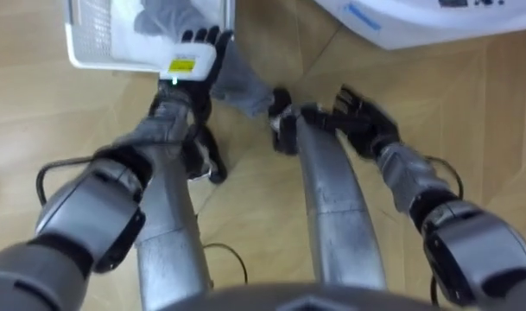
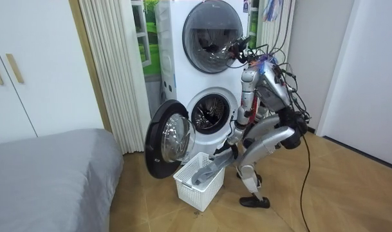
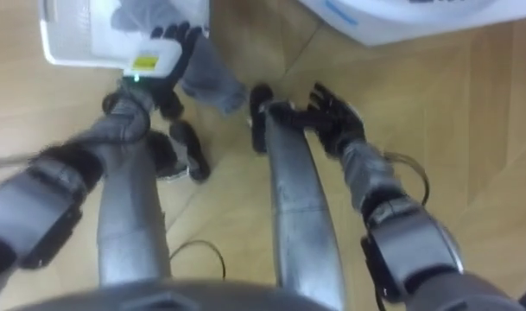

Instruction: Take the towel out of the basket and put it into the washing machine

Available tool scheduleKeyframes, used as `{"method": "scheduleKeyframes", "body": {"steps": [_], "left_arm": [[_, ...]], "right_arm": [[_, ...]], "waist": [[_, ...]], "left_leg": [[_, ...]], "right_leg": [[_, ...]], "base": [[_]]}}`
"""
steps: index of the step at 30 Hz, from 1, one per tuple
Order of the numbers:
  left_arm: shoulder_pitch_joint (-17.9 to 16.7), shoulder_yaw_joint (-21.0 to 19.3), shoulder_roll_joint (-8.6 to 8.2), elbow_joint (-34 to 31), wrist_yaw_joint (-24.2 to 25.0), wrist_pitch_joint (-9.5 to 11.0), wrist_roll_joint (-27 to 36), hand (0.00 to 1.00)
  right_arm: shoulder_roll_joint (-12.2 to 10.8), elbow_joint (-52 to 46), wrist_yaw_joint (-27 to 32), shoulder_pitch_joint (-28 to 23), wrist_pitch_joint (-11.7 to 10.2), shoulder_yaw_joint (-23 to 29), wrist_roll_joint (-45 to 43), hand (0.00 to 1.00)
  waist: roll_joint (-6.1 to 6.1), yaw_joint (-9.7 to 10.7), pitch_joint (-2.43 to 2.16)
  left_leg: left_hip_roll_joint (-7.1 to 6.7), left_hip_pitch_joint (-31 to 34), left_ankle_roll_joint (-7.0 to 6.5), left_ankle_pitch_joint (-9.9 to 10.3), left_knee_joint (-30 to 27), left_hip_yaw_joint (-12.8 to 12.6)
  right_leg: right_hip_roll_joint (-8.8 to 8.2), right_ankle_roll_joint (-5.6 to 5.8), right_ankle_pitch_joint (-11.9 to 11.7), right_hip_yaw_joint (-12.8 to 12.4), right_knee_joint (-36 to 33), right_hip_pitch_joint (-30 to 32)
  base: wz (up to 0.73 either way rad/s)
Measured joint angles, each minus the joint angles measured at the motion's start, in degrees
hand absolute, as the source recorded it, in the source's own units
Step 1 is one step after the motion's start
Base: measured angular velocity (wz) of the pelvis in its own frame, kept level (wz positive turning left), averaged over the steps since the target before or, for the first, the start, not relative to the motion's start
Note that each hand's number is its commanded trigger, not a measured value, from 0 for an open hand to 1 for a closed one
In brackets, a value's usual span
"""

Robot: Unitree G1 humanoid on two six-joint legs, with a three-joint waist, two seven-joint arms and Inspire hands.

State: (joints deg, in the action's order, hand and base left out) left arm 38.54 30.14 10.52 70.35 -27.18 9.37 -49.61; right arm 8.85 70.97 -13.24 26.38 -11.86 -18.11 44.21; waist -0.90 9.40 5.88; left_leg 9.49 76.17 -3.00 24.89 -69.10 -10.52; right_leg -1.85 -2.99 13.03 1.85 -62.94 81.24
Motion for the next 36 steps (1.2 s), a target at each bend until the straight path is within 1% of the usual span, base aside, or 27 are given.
{"method": "scheduleKeyframes", "body": {"steps": [1,3,4,5,6,7,8,9,10,11,12,15,17,19,22,24,27,31,36], "left_arm": [[0.4,0.7,0.33,0.0,-0.5,0.1,0.0,0.00],[0.9,1.6,0.45,-0.2,-1.7,0.3,-0.1,0.00],[1.0,1.7,0.67,-0.2,-2.2,0.4,-0.1,0.00],[1.0,1.9,0.77,-0.2,-2.5,0.5,-0.1,0.00],[1.0,2.8,0.95,-0.2,-2.6,0.5,-0.1,0.00],[1.1,4.1,1.47,-0.2,-2.6,0.5,-0.1,0.00],[1.2,4.8,1.64,-0.2,-2.6,0.7,-0.1,0.00],[1.4,6.6,1.83,-0.6,-2.6,0.8,0.0,0.04],[1.5,7.2,2.03,-0.8,-2.6,0.9,0.0,0.47],[1.7,8.3,2.13,-0.8,-2.5,1.0,0.1,0.72],[1.7,9.1,2.15,-0.8,-2.3,1.0,0.2,1.00],[1.8,10.7,2.26,-1.6,-1.0,1.0,0.6,1.00],[1.8,10.8,2.31,-1.5,0.3,1.0,0.7,1.00],[1.9,12.0,2.40,-1.4,2.8,0.9,0.8,1.00],[2.2,12.9,2.54,-1.4,4.6,0.9,0.8,1.00],[2.7,12.9,2.62,-1.4,6.3,0.9,1.5,1.00],[3.1,13.2,3.22,-1.6,8.0,0.9,2.8,1.00],[2.6,13.3,3.29,-2.0,10.5,0.9,2.8,1.00],[1.6,13.4,3.39,-2.3,13.9,0.9,2.8,1.00]], "right_arm": [[0.0,-0.2,0.0,0.0,-0.1,-0.4,1.5,0.00],[0.1,-0.6,-0.1,0.0,-0.4,-1.0,2.8,0.00],[0.1,-0.8,-0.5,0.0,-0.6,-1.2,3.2,0.00],[0.1,-1.0,-0.7,0.0,-0.7,-1.6,3.7,0.00],[0.3,-1.0,-0.7,0.0,-0.9,-2.4,4.6,0.00],[0.6,-1.3,-0.8,0.0,-0.9,-3.3,5.1,0.00],[0.7,-1.4,-1.0,0.0,-0.9,-3.4,5.1,0.00],[0.9,-1.8,-1.4,0.1,-1.1,-3.9,5.1,0.00],[0.9,-1.9,-1.5,0.2,-1.3,-4.3,5.1,0.00],[0.9,-1.8,-1.9,0.2,-1.2,-4.3,5.1,0.00],[0.9,-1.8,-2.0,0.2,-1.2,-4.4,5.0,0.00],[0.9,-1.8,-1.9,0.4,-1.2,-5.1,5.0,0.00],[0.9,-2.1,-1.9,0.7,-1.0,-5.7,4.8,0.00],[0.9,-2.2,-1.9,1.0,-1.1,-7.1,4.8,0.00],[0.9,-2.1,-1.8,1.3,-1.1,-7.4,3.8,0.00],[0.8,-2.2,-1.7,1.6,-1.1,-7.5,3.0,0.00],[0.6,-2.3,-1.5,1.8,-1.1,-7.8,2.0,0.00],[0.0,-3.0,-0.6,1.5,-1.3,-7.8,1.4,0.00],[0.0,-3.8,0.1,1.3,-1.4,-8.1,1.2,0.00]], "waist": [[-0.01,0.2,0.00],[-0.05,0.8,0.01],[-0.14,1.2,0.02],[-0.16,1.4,0.03],[-0.26,1.9,0.10],[-0.27,2.3,0.10],[-0.28,2.6,0.10],[-0.41,3.0,0.14],[-0.44,3.1,0.16],[-0.46,3.4,0.18],[-0.54,3.5,0.16],[-0.88,3.7,0.22],[-0.98,4.3,0.25],[-1.62,4.5,0.21],[-2.38,4.5,0.13],[-2.90,4.5,0.16],[-3.65,4.9,0.12],[-4.03,5.5,0.04],[-4.12,5.6,-0.03]], "left_leg": [[0.11,0.5,0.07,0.5,-0.8,0.1],[0.37,1.5,0.23,1.3,-2.0,0.4],[0.81,2.1,0.22,1.8,-3.0,0.5],[0.89,2.3,0.27,2.1,-3.4,0.7],[1.03,2.4,0.43,2.8,-4.2,0.9],[1.10,2.4,0.55,3.3,-4.7,1.0],[1.10,2.5,0.52,3.5,-4.8,1.1],[1.12,2.8,0.55,3.7,-4.8,1.2],[1.12,3.0,0.53,3.7,-4.8,1.3],[1.14,3.2,0.65,3.8,-4.8,1.7],[1.18,3.3,0.86,4.0,-4.8,1.9],[1.25,3.3,1.05,4.4,-4.7,2.0],[0.92,3.5,1.25,4.5,-4.7,2.7],[0.86,3.5,1.36,4.7,-4.8,2.9],[0.77,3.5,1.38,4.7,-5.1,3.1],[0.78,3.6,1.50,5.1,-5.9,3.4],[0.81,3.7,1.46,5.3,-6.8,3.7],[0.81,3.7,1.33,5.4,-7.2,3.7],[0.80,3.6,1.32,5.4,-7.2,3.7]], "right_leg": [[0.04,-0.14,0.5,0.0,-0.9,0.5],[0.17,-0.25,1.2,0.2,-2.1,1.4],[0.28,-0.35,1.7,0.3,-2.8,2.0],[0.27,-0.42,1.9,0.5,-3.2,2.2],[0.15,-0.54,2.4,0.7,-4.0,2.4],[0.06,-0.62,2.9,0.8,-4.5,2.5],[0.00,-0.66,3.2,0.9,-4.7,2.6],[-0.06,-0.76,3.5,1.3,-4.9,2.9],[-0.06,-0.83,3.6,1.4,-4.9,3.0],[-0.09,-0.99,3.8,1.6,-4.9,3.1],[-0.13,-1.12,4.1,1.9,-4.9,3.0],[-0.11,-1.20,4.6,2.1,-4.9,3.0],[-0.17,-1.26,4.9,2.4,-4.9,3.0],[-0.19,-1.34,5.2,2.5,-5.0,3.0],[-0.33,-1.40,5.4,2.6,-5.5,3.0],[-0.35,-1.47,5.7,2.7,-6.1,3.0],[-0.37,-1.46,5.8,2.8,-6.9,3.0],[-0.41,-1.42,5.8,2.8,-7.1,2.9],[-0.41,-1.42,5.8,2.8,-7.2,2.8]], "base": [[0.00],[-0.03],[-0.07],[-0.10],[-0.07],[-0.03],[0.00],[0.00],[0.00],[0.04],[0.04],[0.00],[0.00],[0.00],[0.03],[0.00],[0.00],[0.00],[0.00]]}}
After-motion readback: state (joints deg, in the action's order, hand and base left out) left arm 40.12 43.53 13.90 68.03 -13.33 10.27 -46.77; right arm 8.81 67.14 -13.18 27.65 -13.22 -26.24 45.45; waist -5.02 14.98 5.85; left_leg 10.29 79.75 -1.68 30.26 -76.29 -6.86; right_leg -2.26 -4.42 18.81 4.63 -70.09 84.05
